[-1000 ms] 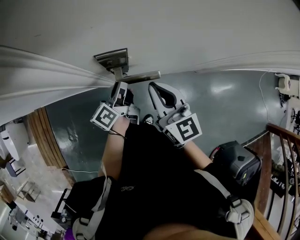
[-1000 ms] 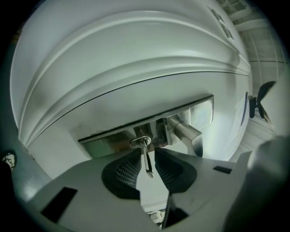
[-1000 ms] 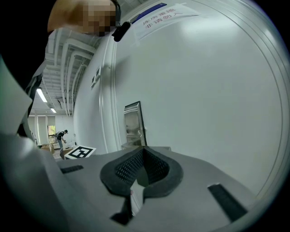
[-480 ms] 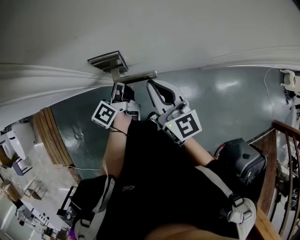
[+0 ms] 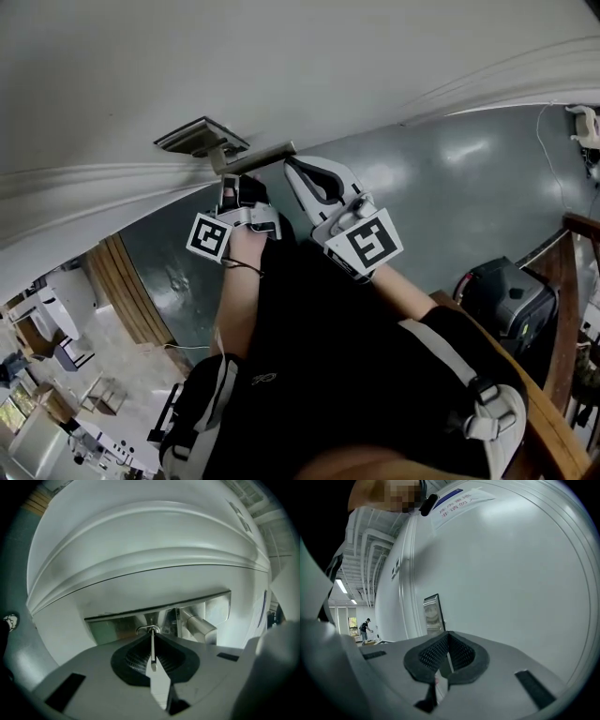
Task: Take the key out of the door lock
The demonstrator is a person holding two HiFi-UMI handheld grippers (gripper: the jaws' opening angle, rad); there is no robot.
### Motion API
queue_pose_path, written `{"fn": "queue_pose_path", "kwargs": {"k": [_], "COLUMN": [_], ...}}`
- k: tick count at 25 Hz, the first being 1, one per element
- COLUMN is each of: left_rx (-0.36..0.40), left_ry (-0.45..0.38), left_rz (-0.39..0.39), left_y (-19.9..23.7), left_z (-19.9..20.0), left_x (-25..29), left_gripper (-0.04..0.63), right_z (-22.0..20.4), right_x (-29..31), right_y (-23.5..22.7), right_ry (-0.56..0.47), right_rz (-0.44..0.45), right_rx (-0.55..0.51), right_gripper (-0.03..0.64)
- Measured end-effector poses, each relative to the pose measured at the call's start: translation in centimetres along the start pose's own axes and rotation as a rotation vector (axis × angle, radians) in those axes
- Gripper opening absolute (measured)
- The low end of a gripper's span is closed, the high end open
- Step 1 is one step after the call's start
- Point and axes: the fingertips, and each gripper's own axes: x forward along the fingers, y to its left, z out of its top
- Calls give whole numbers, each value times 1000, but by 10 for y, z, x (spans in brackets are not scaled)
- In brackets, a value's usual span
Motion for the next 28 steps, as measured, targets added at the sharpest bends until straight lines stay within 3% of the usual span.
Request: {"fn": "queue_pose_path", "kwargs": {"k": [13,28], "left_rx": [6,15], "left_ry": [-49,-64], "left_rz": [50,28], "left_y": [-1,5], "left_z": [-2,-1], "left_x": [-3,-11], "left_gripper": [37,37], "right_z": [8,-3], "right_x": [-16,-15], "right_y": [-7,5], "right_ry": [-46,-16], "right_rz": [-38,-19], "right_rx": [-1,-22], "right_gripper": [8,8]}}
